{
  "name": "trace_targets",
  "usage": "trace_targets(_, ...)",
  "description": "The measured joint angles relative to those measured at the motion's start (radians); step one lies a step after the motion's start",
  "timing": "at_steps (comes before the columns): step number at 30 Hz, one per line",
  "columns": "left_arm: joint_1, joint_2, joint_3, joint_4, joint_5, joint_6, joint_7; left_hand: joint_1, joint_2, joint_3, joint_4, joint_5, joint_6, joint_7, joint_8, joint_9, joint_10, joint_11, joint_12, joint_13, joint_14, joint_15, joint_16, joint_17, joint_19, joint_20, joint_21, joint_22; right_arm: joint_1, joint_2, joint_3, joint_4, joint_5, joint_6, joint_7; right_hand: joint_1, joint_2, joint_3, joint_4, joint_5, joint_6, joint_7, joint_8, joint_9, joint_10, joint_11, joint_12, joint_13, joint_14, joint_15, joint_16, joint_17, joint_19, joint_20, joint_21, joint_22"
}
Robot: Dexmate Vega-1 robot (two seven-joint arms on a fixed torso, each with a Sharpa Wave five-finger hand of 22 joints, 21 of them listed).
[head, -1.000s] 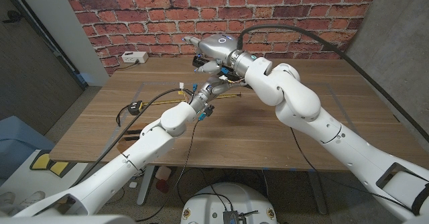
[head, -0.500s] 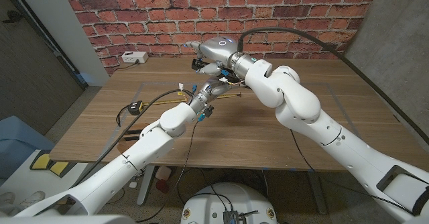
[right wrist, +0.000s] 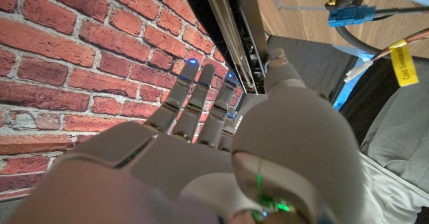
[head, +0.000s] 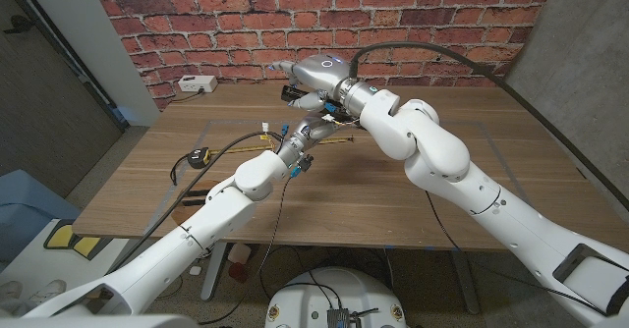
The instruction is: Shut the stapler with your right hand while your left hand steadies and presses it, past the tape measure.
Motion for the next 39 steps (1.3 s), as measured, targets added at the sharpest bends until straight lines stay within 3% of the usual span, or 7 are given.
trace_targets(39,-0.001,-0.020,-0.003,0.042,-0.039,-0.040,-0.027,0.006,0.006,0.000,0.000,-0.005,0.006,0.000,-0.009,0.001,0.009,0.009,-0.010,-0.007,0.007,0.007,-0.013,0.009,0.000,0.000,-0.006,0.002,-0.039,-0.015,0.031,0.005,0.061,0.003,-0.123,0.024,-0.024,0.020,0.009,-0.008,0.006,-0.004,-0.015,0.003,0.005,0.005,0.000,0.000,0.016,-0.002,0.015,0.032,0.011,-0.004,0.041,0.004)
